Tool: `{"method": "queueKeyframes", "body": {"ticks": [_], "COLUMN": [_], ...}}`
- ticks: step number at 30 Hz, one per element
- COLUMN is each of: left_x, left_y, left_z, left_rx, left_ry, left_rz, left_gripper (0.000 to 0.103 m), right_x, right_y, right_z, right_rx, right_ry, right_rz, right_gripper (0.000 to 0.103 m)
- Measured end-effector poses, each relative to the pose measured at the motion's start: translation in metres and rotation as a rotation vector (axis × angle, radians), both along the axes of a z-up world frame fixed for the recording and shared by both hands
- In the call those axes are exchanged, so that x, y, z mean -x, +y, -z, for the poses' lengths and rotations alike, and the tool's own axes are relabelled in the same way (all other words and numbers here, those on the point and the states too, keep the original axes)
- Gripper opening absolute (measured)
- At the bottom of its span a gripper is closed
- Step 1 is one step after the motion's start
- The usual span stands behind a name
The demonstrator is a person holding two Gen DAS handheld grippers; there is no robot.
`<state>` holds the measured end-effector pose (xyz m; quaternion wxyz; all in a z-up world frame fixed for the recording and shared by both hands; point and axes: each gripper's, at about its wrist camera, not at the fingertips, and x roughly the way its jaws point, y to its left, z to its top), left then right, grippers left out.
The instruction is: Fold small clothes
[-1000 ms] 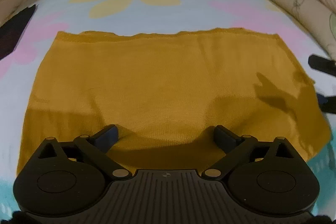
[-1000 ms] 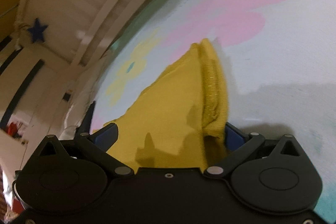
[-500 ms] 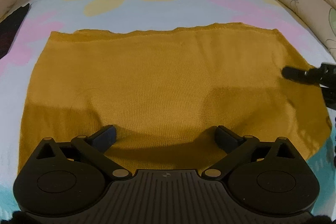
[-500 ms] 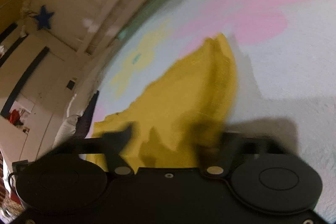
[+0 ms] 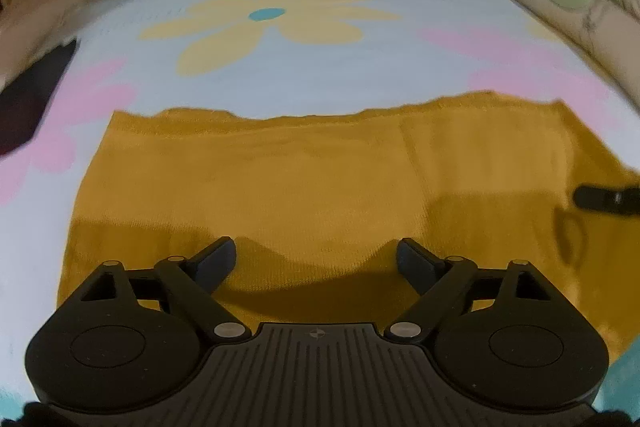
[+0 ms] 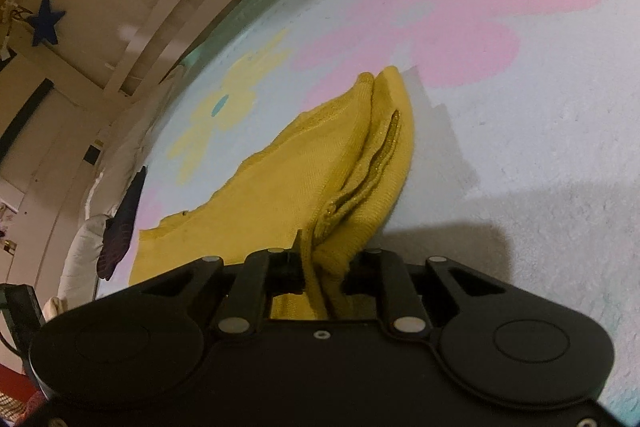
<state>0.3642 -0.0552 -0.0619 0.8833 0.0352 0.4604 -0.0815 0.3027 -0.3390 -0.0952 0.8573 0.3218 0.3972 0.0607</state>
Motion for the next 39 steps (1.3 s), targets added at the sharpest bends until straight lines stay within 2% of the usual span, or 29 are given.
{"method": "queueKeyframes", "body": {"ticks": [2,6,14,25,35,39], "left_x": [-0.002,-0.004,-0.007,-0.005,-0.001,0.000], "left_y": [0.012,0.044,0.114,0.156,0.191,0.202], "left_z": [-0.005,-0.017,-0.034,-0.046,-0.045,-0.042], "left_rx": [0.030,0.039,0.102,0.091,0.106,0.103], "left_ry": [0.014,0.003,-0.012,-0.052,-0.049,-0.043], "left_rz": [-0.036,-0.126,-0.270,-0.319,-0.367,-0.379], "left_gripper": [0.087,0.087,0.087,0.087,0.087,0.087], "right_x": [-0.005,-0.004,-0.014,-0.032,-0.042,-0.046], "right_y": [0.006,0.014,0.049,0.099,0.149,0.177], "right_z": [-0.004,-0.016,-0.034,-0.037,-0.035,-0.033], "right_rx": [-0.007,-0.031,-0.137,-0.228,-0.215,-0.176], "right_ry": [-0.005,-0.043,-0.100,-0.112,-0.107,-0.095], "right_rz": [0.005,-0.008,-0.065,-0.119,-0.170,-0.212], "right_gripper": [0.024,0.024,0.024,0.024,0.024,0.024]}}
